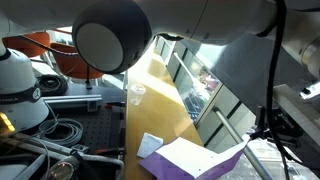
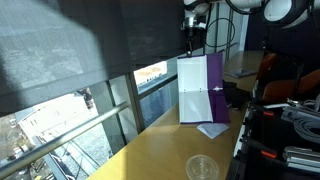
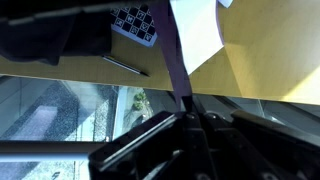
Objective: Close the purple file holder
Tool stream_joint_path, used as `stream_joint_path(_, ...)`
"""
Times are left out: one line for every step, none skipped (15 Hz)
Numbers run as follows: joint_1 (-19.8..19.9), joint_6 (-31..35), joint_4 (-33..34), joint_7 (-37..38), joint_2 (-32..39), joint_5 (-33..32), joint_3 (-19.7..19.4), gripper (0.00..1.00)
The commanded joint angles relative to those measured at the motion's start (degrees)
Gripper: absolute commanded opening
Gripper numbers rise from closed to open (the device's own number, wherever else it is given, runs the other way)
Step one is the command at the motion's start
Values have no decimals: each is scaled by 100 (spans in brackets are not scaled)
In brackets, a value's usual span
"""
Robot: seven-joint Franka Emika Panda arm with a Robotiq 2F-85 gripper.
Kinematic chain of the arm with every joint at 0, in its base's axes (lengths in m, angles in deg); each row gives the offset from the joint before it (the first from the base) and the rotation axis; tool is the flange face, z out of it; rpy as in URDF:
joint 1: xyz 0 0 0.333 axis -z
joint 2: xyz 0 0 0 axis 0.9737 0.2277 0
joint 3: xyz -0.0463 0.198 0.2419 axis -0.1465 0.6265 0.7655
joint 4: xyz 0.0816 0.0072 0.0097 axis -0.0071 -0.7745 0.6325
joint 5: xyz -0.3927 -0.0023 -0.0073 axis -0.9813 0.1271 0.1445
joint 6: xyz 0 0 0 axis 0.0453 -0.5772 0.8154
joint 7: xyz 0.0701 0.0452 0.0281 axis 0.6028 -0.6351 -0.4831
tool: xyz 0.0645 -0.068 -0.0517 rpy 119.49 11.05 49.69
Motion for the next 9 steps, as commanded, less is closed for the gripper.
stream_joint_path(-284,408,-14,-249,85,-261,-77,0)
stream_joint_path(-356,511,-41,-269,108,-310,-82,0)
stream_joint_path(-424,584,-61,-269,138,-336,-81,0)
stream_joint_path(-495,637,-93,-233,165,-354,-80,0)
stream_joint_path(-553,656,-127,-206,190,-375,-81,0)
stream_joint_path(-627,682,-166,-174,210,-394,-80,0)
stream_joint_path(-679,675,-204,-170,224,-419,-85,0)
stream_joint_path(-750,670,-228,-147,253,-460,-100,0)
stream_joint_path(-796,657,-258,-157,269,-494,-109,0)
